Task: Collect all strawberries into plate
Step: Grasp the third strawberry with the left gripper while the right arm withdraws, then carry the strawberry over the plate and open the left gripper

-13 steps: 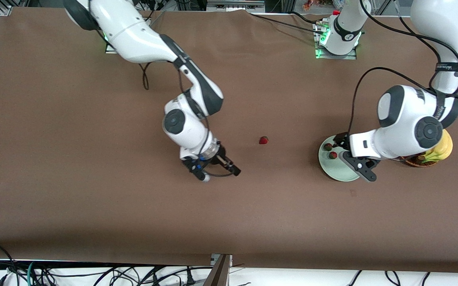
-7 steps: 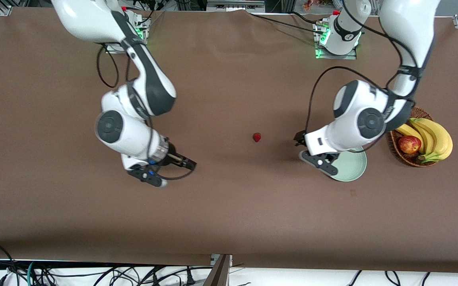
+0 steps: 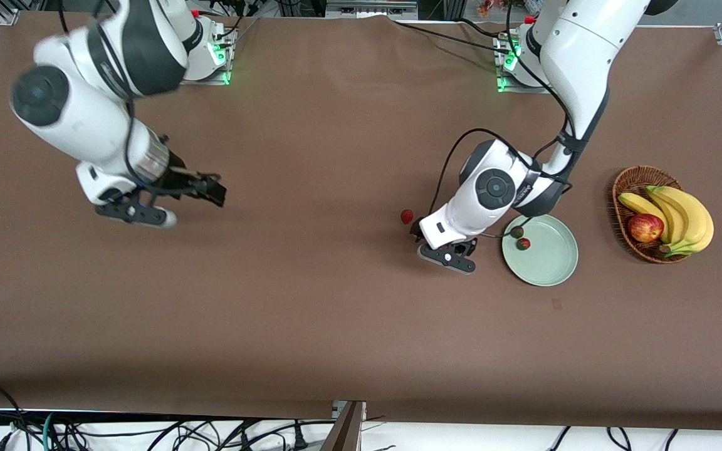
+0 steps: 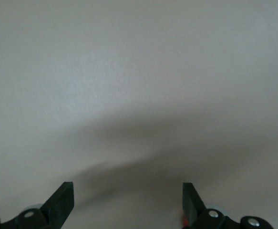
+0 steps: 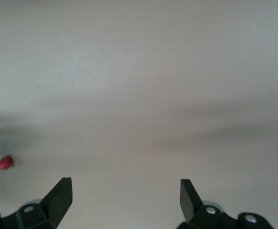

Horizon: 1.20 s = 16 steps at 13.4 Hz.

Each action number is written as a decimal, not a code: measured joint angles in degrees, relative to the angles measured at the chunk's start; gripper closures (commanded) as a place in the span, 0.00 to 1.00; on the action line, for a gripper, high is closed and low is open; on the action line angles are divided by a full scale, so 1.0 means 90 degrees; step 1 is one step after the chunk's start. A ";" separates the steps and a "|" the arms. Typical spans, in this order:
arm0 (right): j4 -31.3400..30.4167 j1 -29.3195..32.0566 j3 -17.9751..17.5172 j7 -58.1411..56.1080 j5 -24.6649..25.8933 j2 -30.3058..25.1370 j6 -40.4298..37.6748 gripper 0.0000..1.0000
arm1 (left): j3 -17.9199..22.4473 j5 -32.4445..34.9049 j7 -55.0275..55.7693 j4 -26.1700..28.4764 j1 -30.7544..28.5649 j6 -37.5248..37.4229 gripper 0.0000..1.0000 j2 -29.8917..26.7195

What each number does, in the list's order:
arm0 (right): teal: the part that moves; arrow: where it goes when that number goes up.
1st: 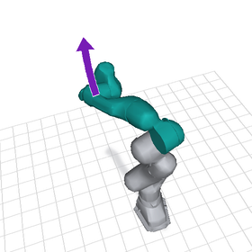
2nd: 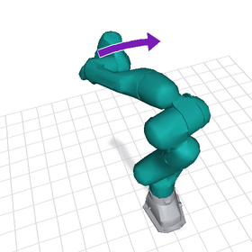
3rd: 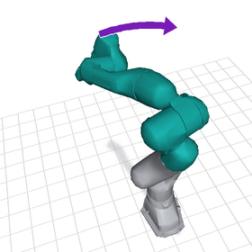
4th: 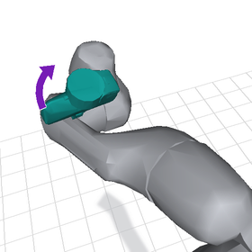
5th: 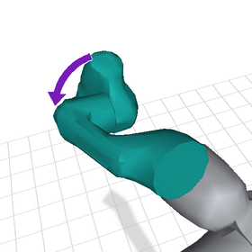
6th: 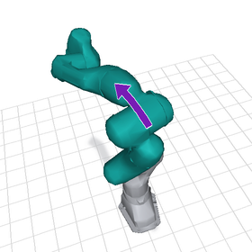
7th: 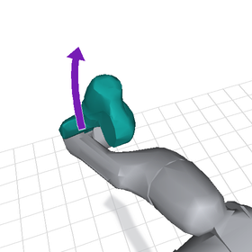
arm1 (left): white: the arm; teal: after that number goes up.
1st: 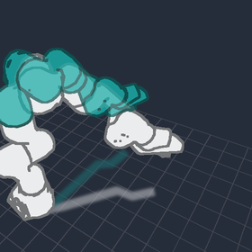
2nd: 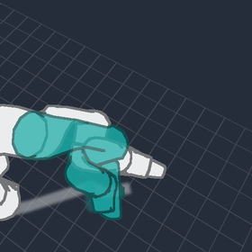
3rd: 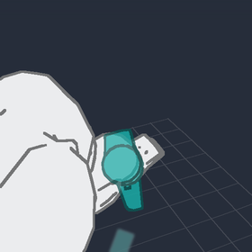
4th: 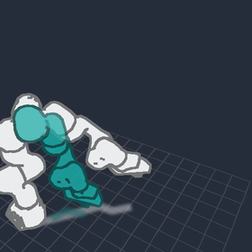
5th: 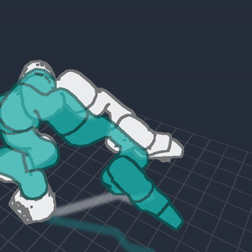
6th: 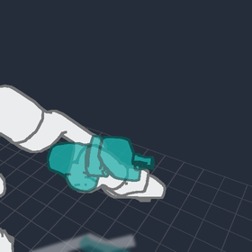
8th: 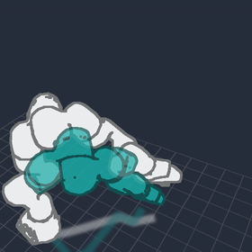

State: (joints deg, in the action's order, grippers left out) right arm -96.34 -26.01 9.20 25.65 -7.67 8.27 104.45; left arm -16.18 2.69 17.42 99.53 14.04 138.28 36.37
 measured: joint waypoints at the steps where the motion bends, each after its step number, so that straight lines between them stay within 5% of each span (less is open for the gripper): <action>1: -0.0011 -0.0004 0.0076 -0.0109 0.0073 -0.0240 -0.0225 0.00 | -0.0004 0.0009 0.0716 0.0002 0.0138 -0.0107 0.00 -0.0002; 4: -0.0026 -0.0007 0.0717 -0.0863 0.0186 -0.0809 -0.0807 0.00 | -0.0008 0.0024 0.2871 0.0057 0.0555 -0.0769 0.00 0.0005; 7: 0.0209 0.0003 0.1354 -0.1564 0.0209 -0.1172 -0.1503 0.00 | -0.0005 0.0026 0.3729 0.0257 0.0752 -0.0887 0.00 0.0053; 10: 0.0485 -0.0035 0.1338 -0.1683 0.0491 -0.1209 -0.1665 0.00 | 0.0008 0.0456 0.3813 0.0286 0.0816 -0.0742 0.31 0.0281; 12: 0.0502 -0.0062 0.1305 -0.1683 0.0541 -0.1161 -0.1666 0.00 | 0.0007 0.0667 0.3821 0.0276 0.0825 -0.0587 0.68 0.0395; 14: 0.0501 0.0062 0.1228 -0.1694 0.0551 -0.1039 -0.1666 0.00 | -0.0011 0.0676 0.3821 0.0205 0.0842 -0.0553 0.95 0.0396; 16: 0.0504 0.1021 0.0360 -0.1848 0.0560 -0.0926 -0.1662 0.00 | -0.0012 0.0677 0.3821 0.0171 0.0854 -0.0554 1.00 0.0396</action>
State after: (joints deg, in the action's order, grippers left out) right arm -91.81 -16.82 12.44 9.01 -2.63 -0.06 89.50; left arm -16.29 8.78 51.81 101.07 21.73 133.30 39.94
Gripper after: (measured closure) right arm 0.000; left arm 0.643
